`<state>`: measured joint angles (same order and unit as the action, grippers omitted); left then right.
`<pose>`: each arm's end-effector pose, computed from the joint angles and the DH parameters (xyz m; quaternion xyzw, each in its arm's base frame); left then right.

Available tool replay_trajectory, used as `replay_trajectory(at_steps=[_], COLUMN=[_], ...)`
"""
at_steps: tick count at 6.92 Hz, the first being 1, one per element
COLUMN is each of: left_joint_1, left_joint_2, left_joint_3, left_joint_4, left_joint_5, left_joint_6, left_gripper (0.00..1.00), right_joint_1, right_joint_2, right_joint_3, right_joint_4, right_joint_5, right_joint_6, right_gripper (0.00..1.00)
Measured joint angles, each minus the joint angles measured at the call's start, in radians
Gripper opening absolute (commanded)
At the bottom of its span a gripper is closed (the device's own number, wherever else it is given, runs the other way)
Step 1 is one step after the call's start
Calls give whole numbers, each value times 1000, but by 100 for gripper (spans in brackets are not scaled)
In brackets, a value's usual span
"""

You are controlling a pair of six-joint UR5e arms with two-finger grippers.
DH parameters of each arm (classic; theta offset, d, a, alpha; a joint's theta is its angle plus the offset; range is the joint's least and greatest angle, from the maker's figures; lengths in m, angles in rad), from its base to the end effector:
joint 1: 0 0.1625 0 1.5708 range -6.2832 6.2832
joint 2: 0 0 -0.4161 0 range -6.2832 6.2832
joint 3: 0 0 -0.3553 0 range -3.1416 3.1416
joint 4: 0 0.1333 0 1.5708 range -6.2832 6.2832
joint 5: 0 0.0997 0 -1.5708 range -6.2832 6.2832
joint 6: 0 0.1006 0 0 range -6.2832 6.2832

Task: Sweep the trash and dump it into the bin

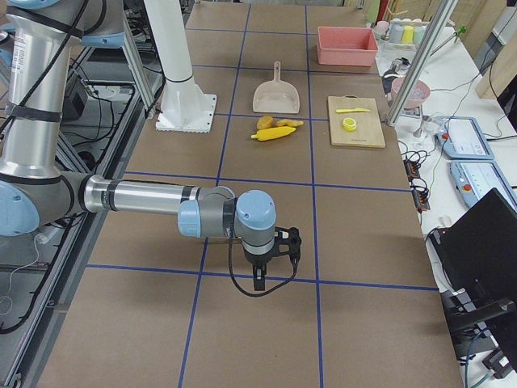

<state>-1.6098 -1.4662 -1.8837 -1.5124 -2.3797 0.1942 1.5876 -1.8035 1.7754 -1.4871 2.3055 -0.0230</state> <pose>-0.0766 -0.4105 0.5566 0.1140 0.3817 0.1004 0.9117 0.0720 -0.3617 0.6464 0.0331 -0.3584 -0.0129 0.9329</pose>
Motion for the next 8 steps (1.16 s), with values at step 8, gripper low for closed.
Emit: replay_trajectory(at_steps=[8], left_joint_1=[191], left_joint_2=[-251], left_joint_3=[-19], left_joint_4=[-103], left_joint_5=[-32], left_joint_6=[-1], left_gripper=[98], right_joint_1=[-150], right_joint_2=[-43], right_joint_3=[146], right_joint_4=[8], right_joint_5=[14], right_joint_6=[94], right_gripper=[100])
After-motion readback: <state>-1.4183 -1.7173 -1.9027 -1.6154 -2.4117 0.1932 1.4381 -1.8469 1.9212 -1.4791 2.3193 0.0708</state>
